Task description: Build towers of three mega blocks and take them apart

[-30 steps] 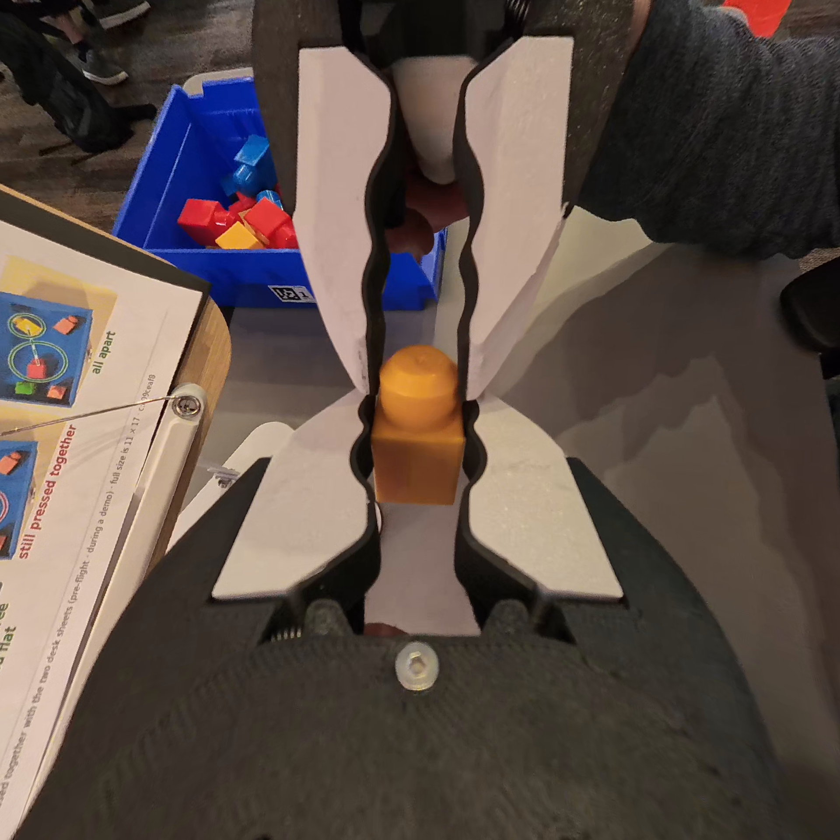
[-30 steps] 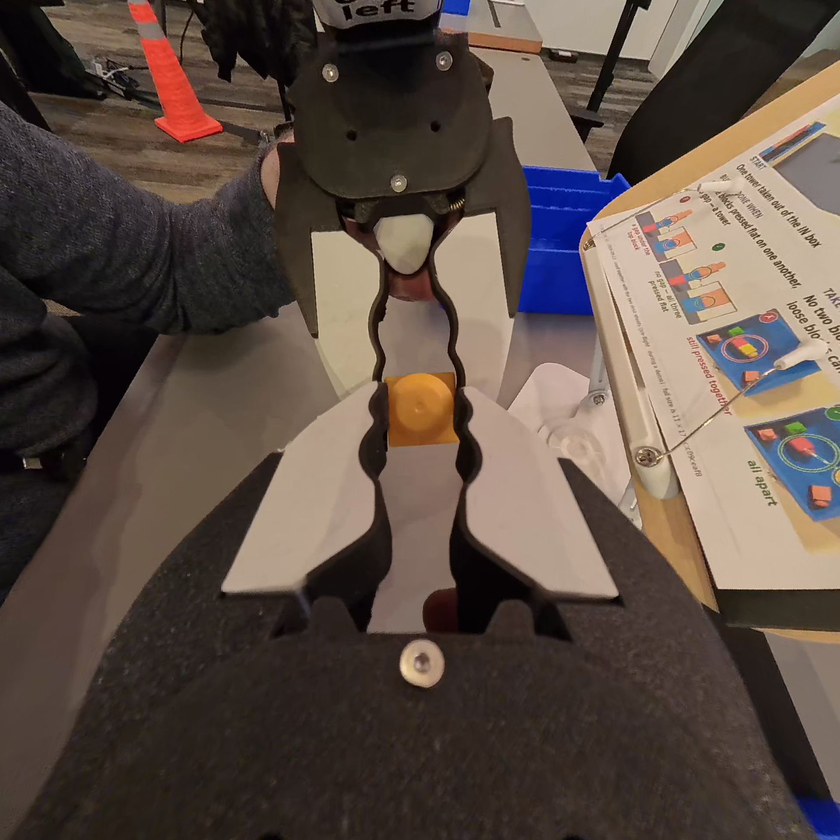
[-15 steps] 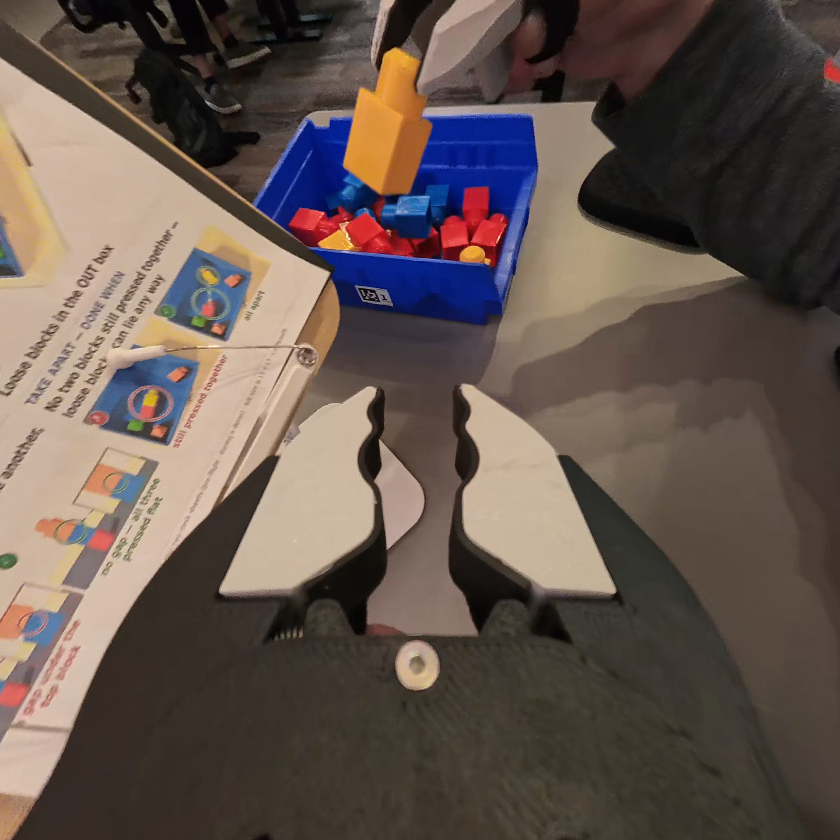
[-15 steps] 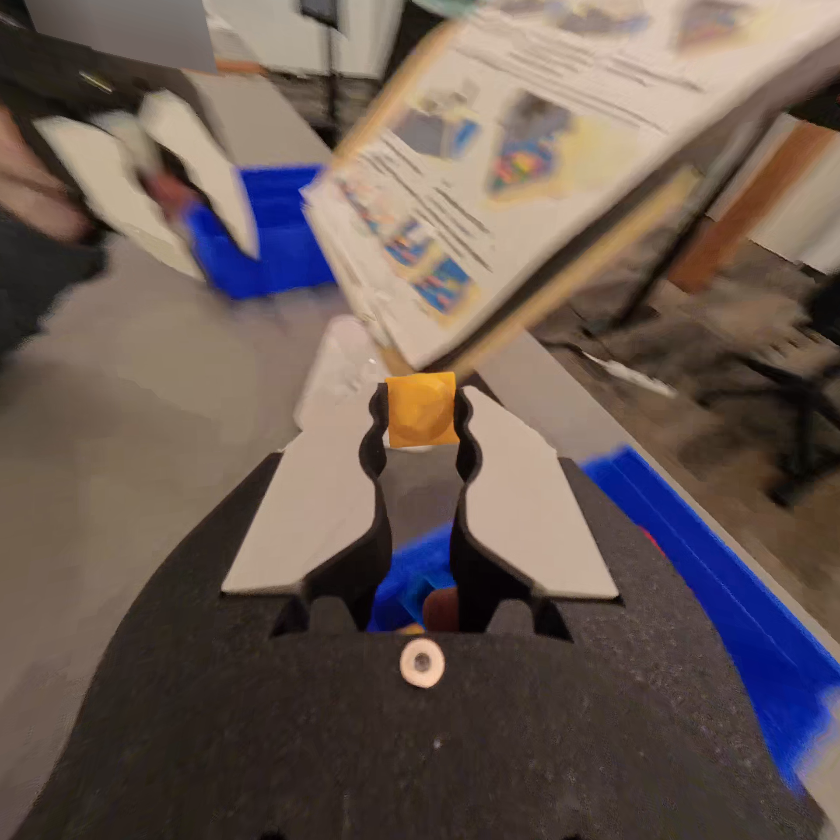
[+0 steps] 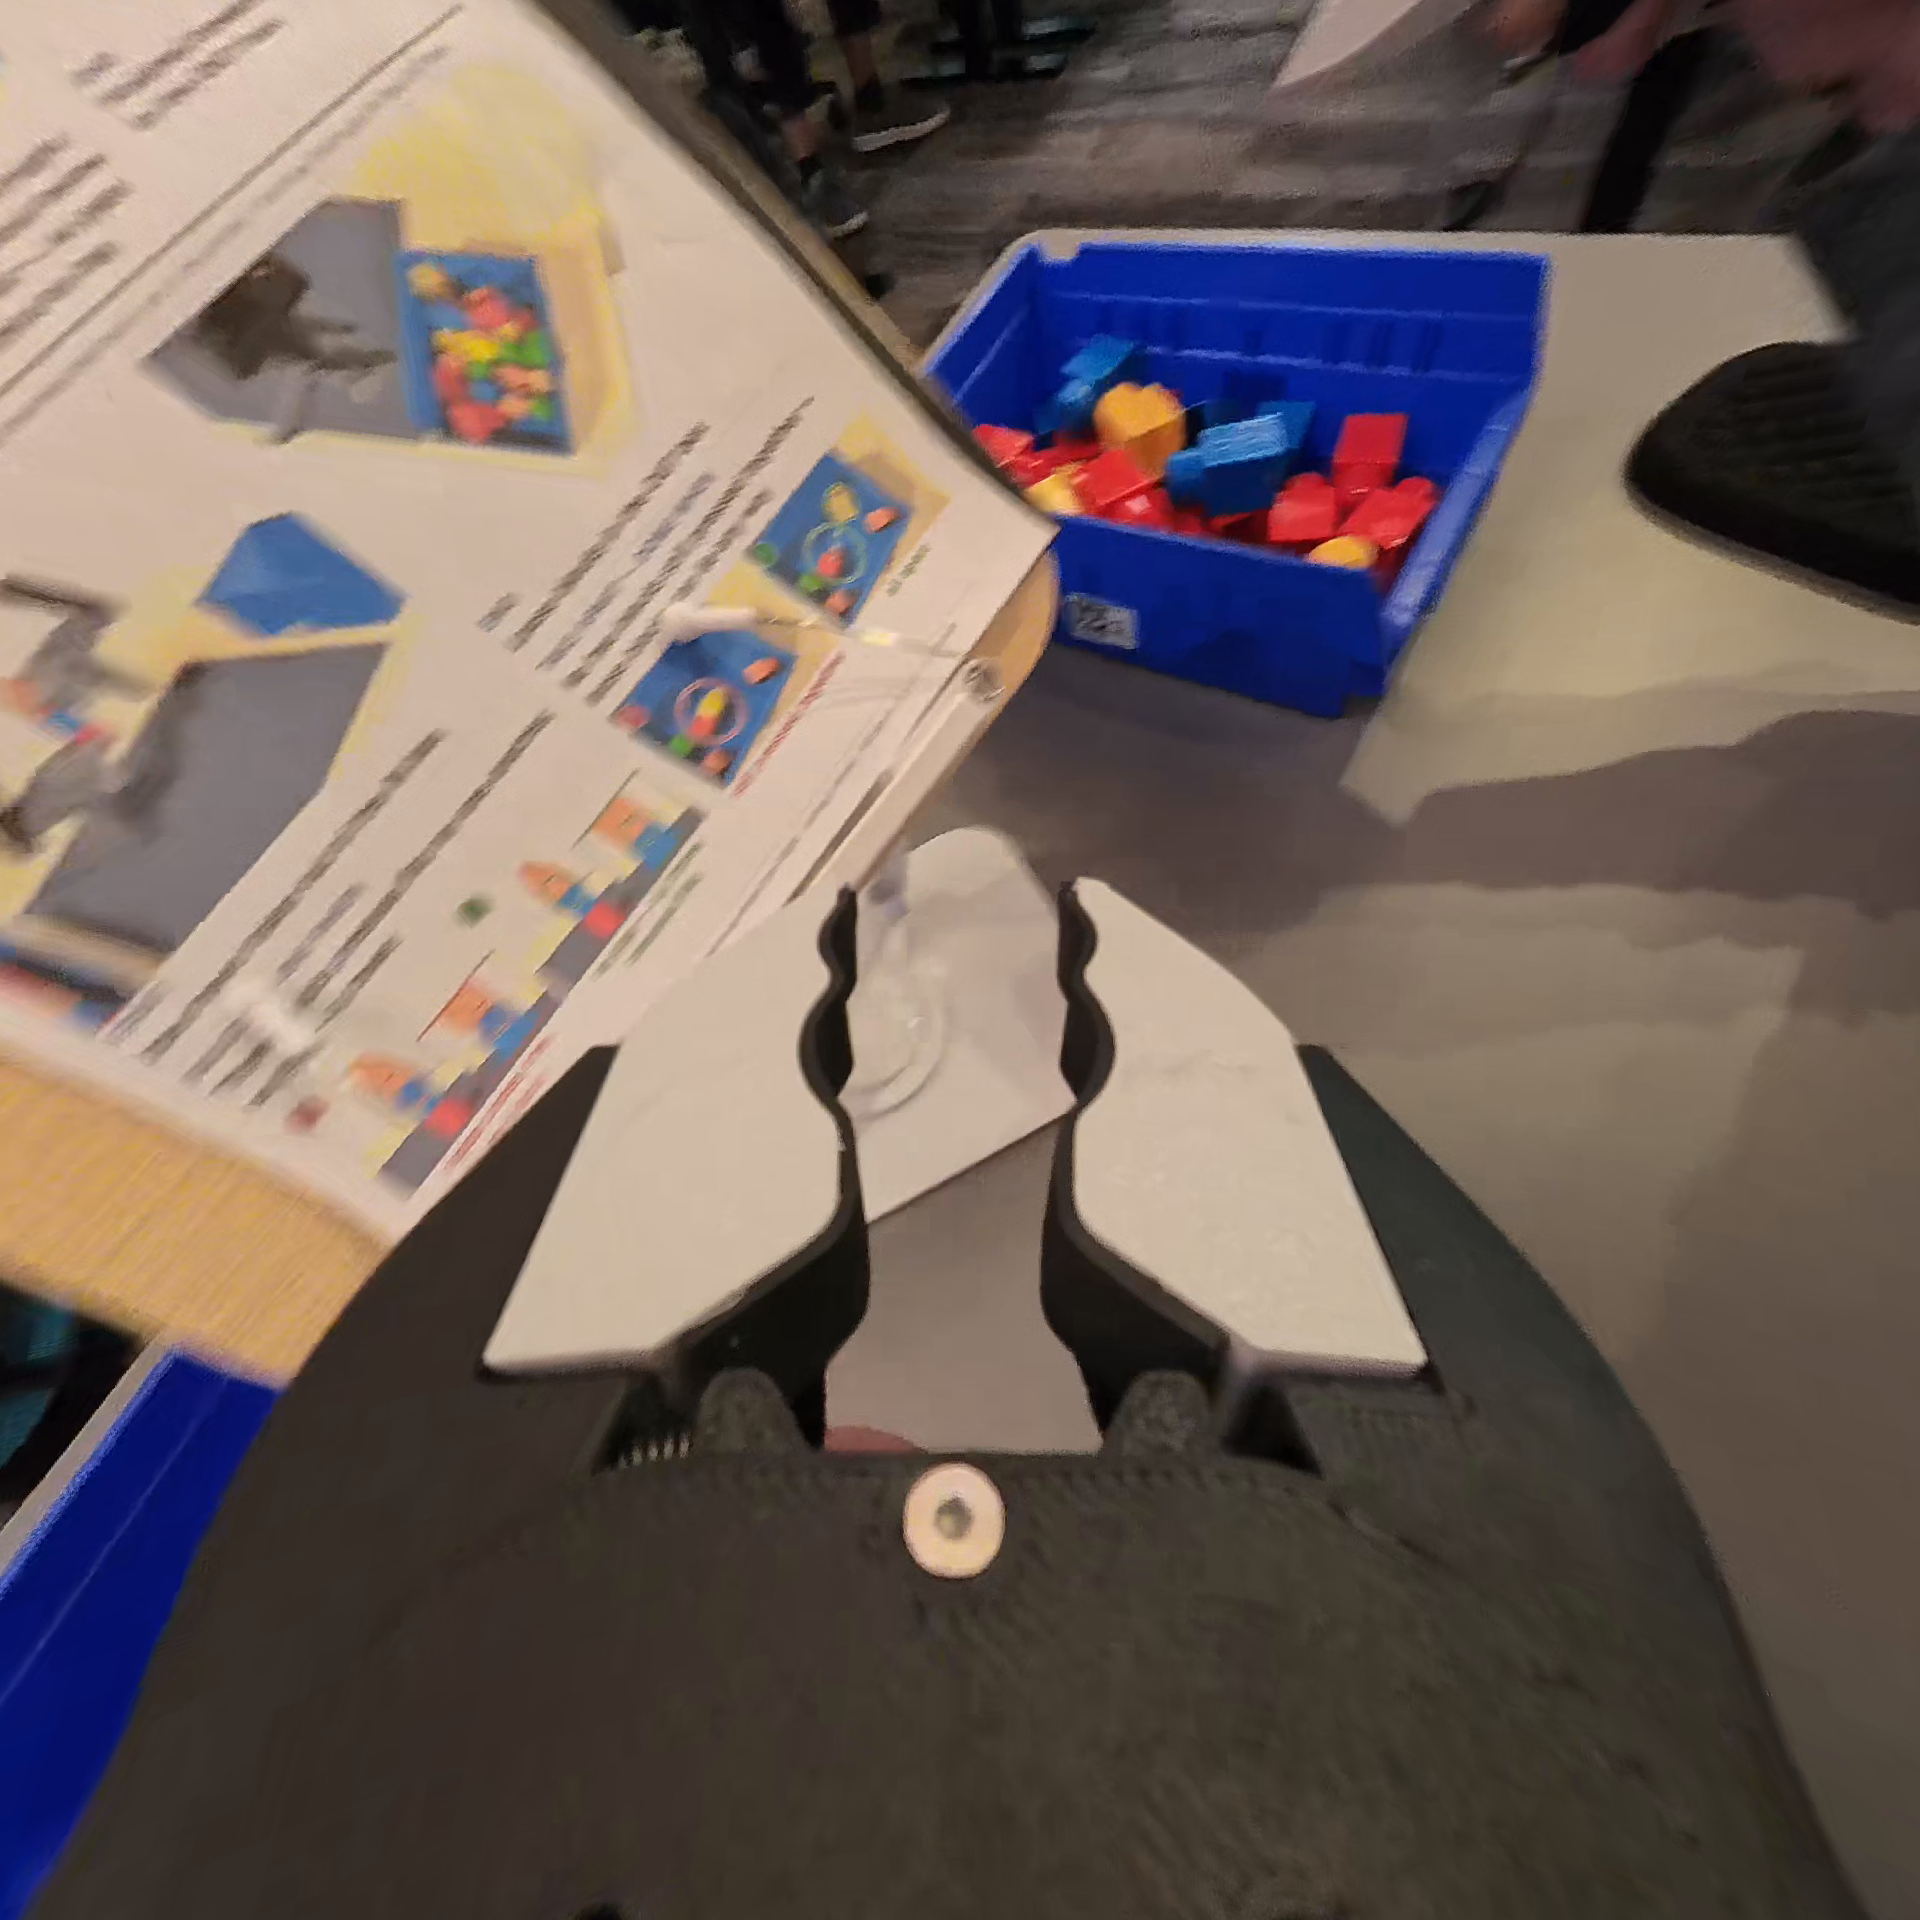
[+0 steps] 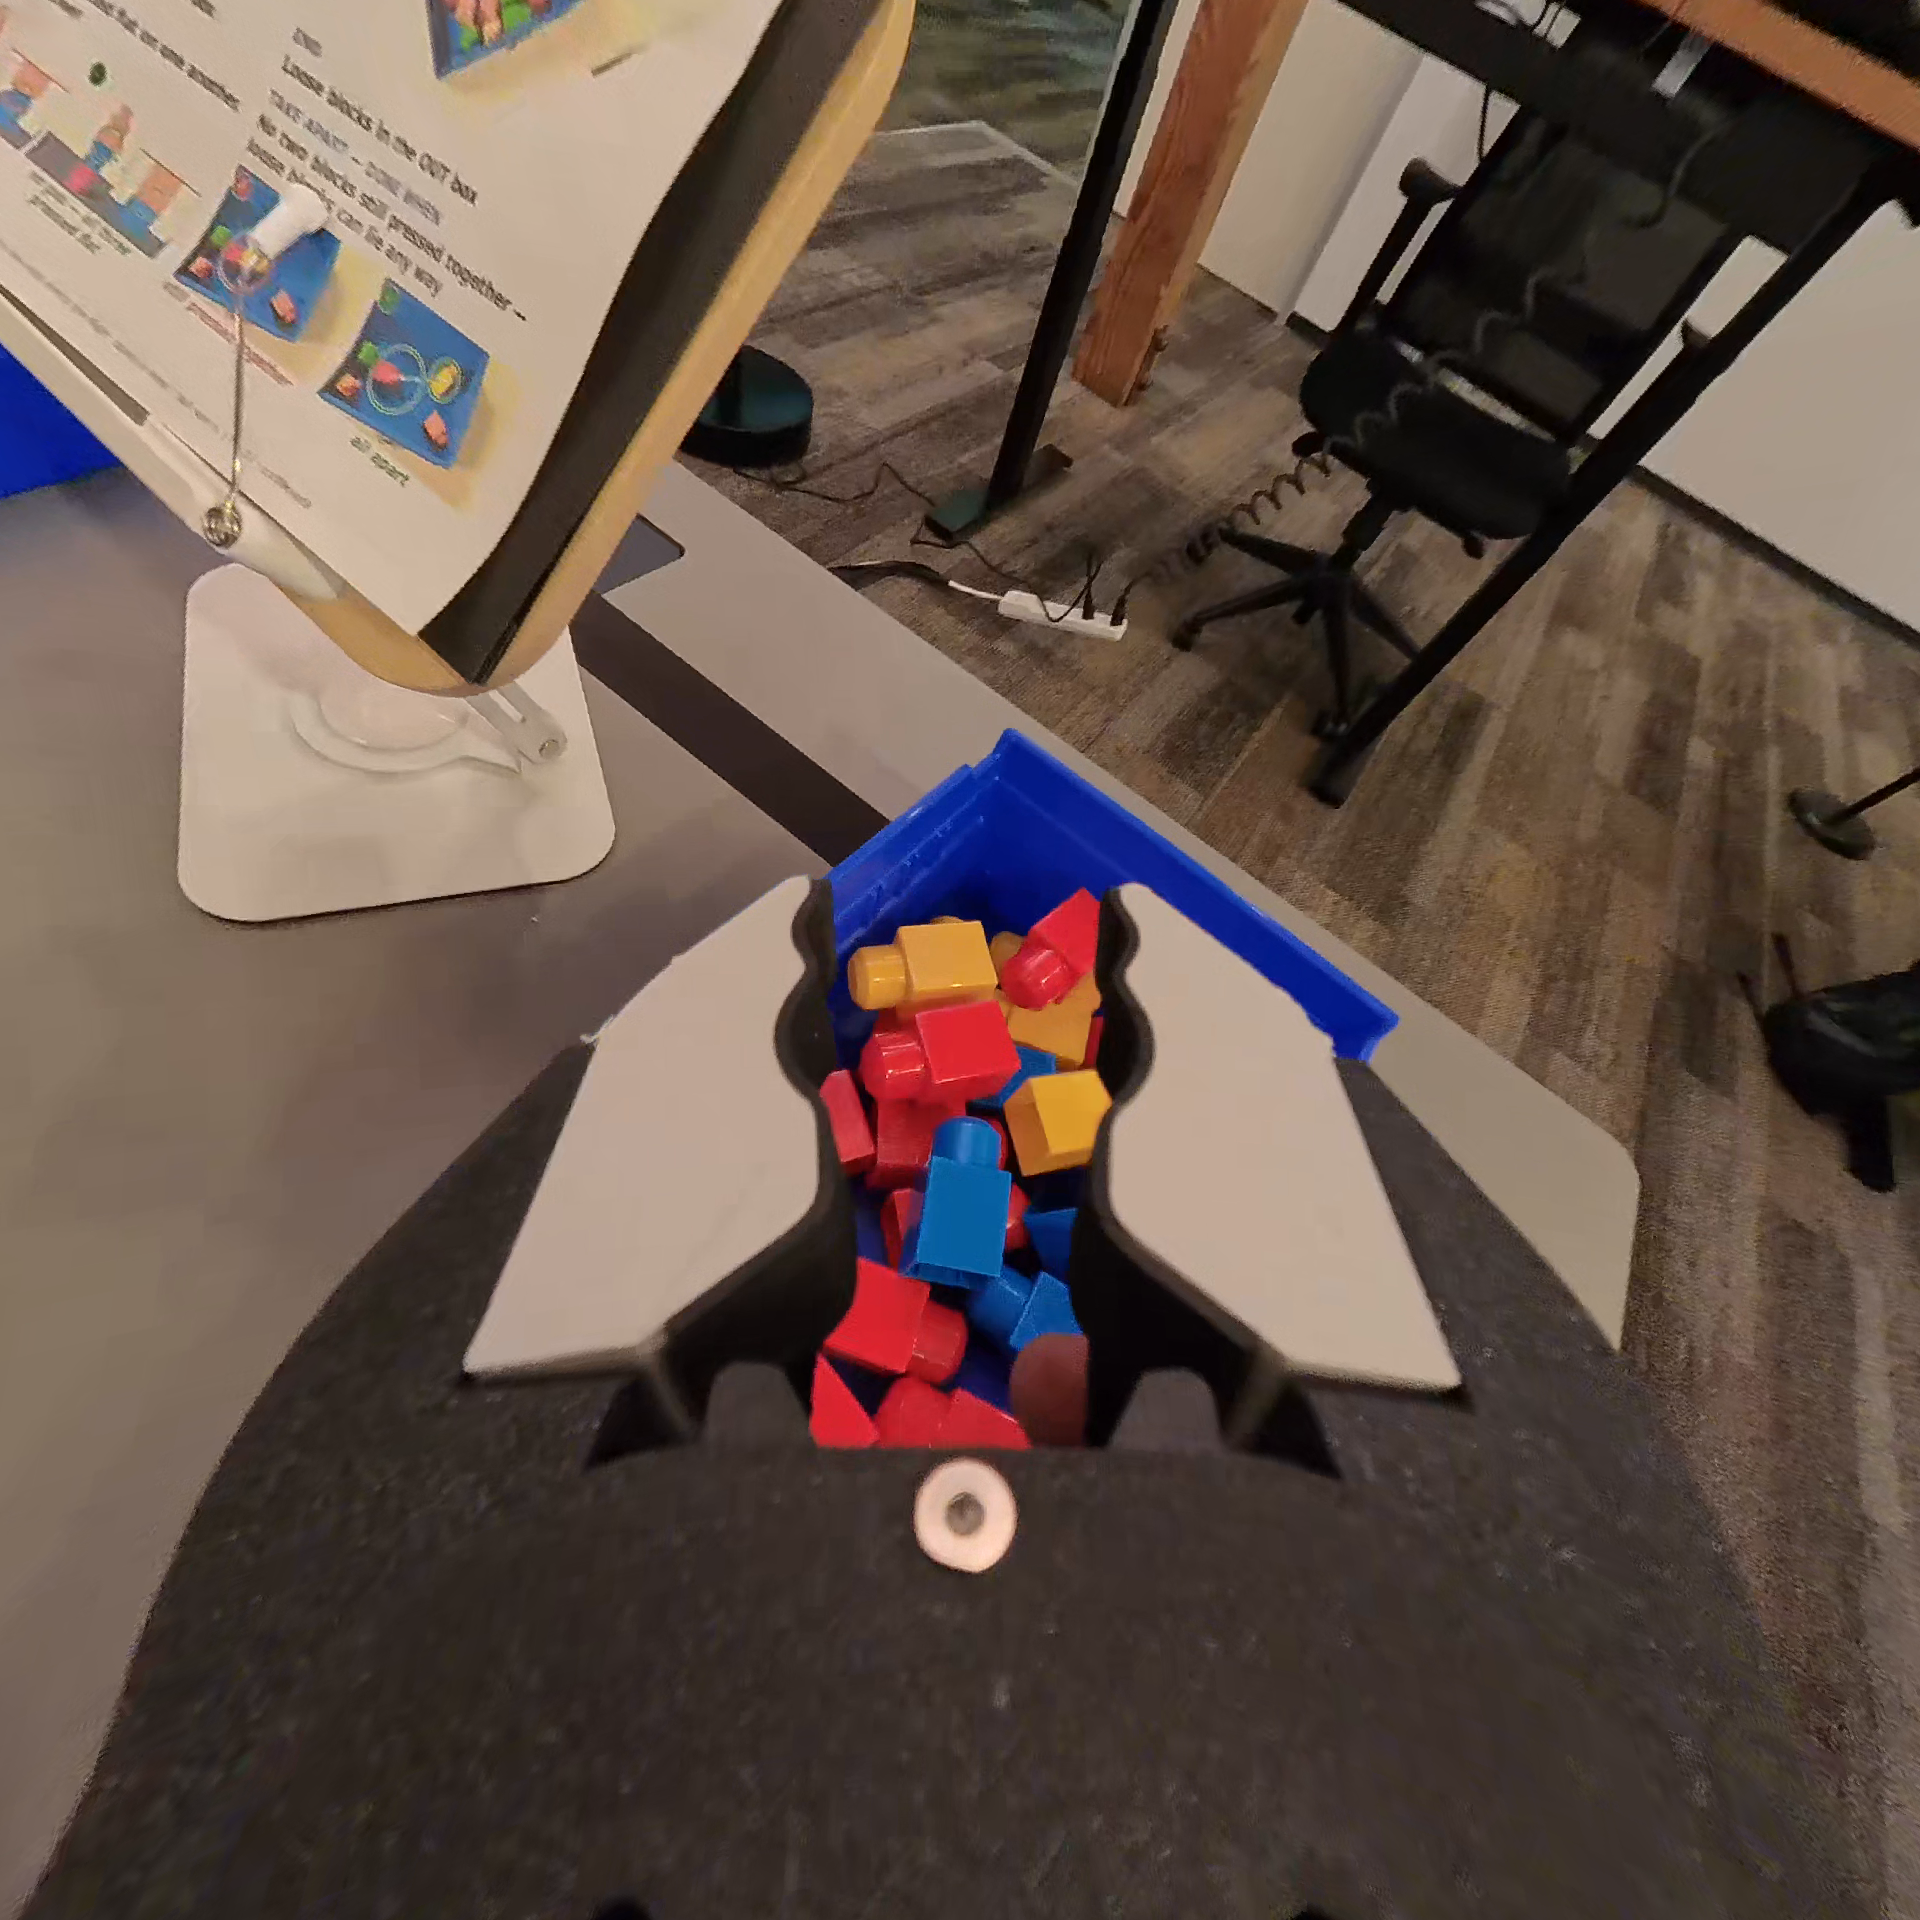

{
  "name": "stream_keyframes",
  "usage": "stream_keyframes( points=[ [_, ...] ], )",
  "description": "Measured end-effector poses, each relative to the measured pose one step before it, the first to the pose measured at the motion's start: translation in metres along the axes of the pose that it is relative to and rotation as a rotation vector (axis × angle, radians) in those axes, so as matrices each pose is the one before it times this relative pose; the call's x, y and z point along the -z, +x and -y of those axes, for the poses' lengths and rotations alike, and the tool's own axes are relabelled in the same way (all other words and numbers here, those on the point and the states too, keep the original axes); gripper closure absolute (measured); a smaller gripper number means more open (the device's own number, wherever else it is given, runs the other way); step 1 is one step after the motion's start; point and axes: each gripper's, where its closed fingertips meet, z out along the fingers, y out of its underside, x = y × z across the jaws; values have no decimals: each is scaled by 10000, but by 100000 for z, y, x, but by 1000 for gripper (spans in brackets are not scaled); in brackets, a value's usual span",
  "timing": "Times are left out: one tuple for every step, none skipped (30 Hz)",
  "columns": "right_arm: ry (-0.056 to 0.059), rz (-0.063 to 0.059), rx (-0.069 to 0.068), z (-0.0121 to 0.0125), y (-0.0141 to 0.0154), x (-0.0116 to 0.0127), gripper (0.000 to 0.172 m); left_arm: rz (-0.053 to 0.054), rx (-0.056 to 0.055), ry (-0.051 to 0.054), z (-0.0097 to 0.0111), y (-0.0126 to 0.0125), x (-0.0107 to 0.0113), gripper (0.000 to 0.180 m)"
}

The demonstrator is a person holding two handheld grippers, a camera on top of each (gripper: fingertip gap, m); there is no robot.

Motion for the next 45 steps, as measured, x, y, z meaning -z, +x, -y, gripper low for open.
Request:
stream_keyframes(
  points=[
    [-80,-46,17,-130,-60,385,123,597,75,-279,-867,-1217,869,142],
    [-170,-75,-9,-401,75,334,121,660,122,-336,-1076,-1515,935,138],
    [-258,-200,-29,-619,370,301,120,598,227,-302,-1121,-1618,942,134],
    [-331,-299,-9,-775,583,288,119,415,291,-192,-1082,-1535,865,130],
    [-334,-316,15,-833,689,286,117,357,352,-140,-1096,-1632,783,127],
    [-311,-278,3,-907,692,274,114,413,427,-232,-1269,-1855,659,123],
    [-322,-220,-40,-1059,652,271,113,369,443,-341,-1448,-1862,511,119],
    [-371,-185,-89,-1273,641,233,113,282,425,-305,-1438,-1777,357,115],
    [-401,-173,-129,-1438,629,168,112,224,457,-265,-1437,-1712,192,111],
    [-390,-159,-179,-1534,608,86,111,139,528,-347,-1573,-1602,50,108],
    [-343,-132,-235,-1539,565,-6,111,149,553,-385,-1618,-1632,-128,106],
    [-265,-91,-292,-1440,490,-112,110,297,466,-382,-1629,-1840,-333,103],
    [-197,-1,-312,-1326,323,-226,109,273,480,-325,-1558,-1761,-469,98],
    [-167,121,-295,-1221,103,-308,109,-14,520,-217,-1340,-1262,-536,97],
    [-182,117,-279,-1149,68,-380,109,-22,537,-132,-1159,-1229,-564,96],
    [-218,-12,-227,-1061,176,-457,110,245,535,-132,-1108,-1583,-547,95],
    [-226,-8,-122,-929,68,-487,110,305,406,-215,-1104,-1482,-553,93],
    [-157,143,-64,-699,-254,-491,110,120,287,-258,-1058,-1009,-609,93],
    [-81,193,-74,-454,-377,-455,110,16,290,-230,-910,-702,-628,94],
    [-63,117,-51,-318,-305,-437,110,55,241,-200,-780,-653,-641,94],
    [-67,101,-18,-254,-281,-423,110,23,128,-183,-667,-518,-667,96],
    [-75,152,-34,-200,-332,-437,112,-158,59,-40,-384,-147,-588,106],
    [-100,137,-28,-193,-290,-441,113,323,-9,162,86,-619,-166,114],
    [-136,78,30,-229,-199,-404,117,39,90,-72,-206,-134,-163,124],
    [-155,53,79,-242,-178,-361,122,-302,196,-386,-527,400,-363,128],
    [-139,17,85,-213,-129,-360,125,-134,36,-406,-611,180,-473,135],
    [-112,-43,71,-185,-45,-333,128,302,-131,-258,-460,-414,-505,140],
    [-95,-48,52,-176,-23,-324,131,304,-184,-214,-449,-449,-554,144],
    [-119,-56,17,-211,-3,-283,134,-77,-34,-160,-413,42,-589,150],
    [-144,-110,15,-236,64,-154,138,-71,94,-145,-311,27,-423,152],
    [-50,-101,62,-107,15,-27,138,254,-12,-87,-151,-294,-95,150],
    [53,-66,66,3,4,22,141,374,-203,91,62,-309,146,148],
    [65,-2,2,16,-8,4,141,293,-208,176,189,-235,296,145],
    [116,127,-84,91,-106,36,141,42,-29,331,459,13,451,143],
    [223,123,-153,270,-62,146,137,-303,16,514,737,421,628,140],
    [253,-56,-133,327,182,259,134,-148,153,486,731,48,712,138],
    [177,-121,-46,247,231,258,133,122,160,299,532,-479,695,136],
    [97,-20,-18,167,67,190,132,236,54,264,515,-687,678,129],
    [77,40,-33,170,-43,105,129,118,45,342,578,-563,610,125],
    [108,-42,-3,210,32,107,127,95,121,279,490,-625,525,122],
    [123,-135,36,231,130,122,126,143,138,234,366,-739,378,120],
    [94,-145,7,181,164,93,125,144,137,138,164,-777,170,117],
    [33,-131,-32,83,193,13,121,41,142,2,-61,-594,-100,113],
    [-43,-26,-10,-51,59,-64,118,-69,102,-191,-390,-379,-343,112],
    [-59,117,-19,-98,-137,-152,118,-146,104,-335,-643,-179,-542,109]
  ],
)
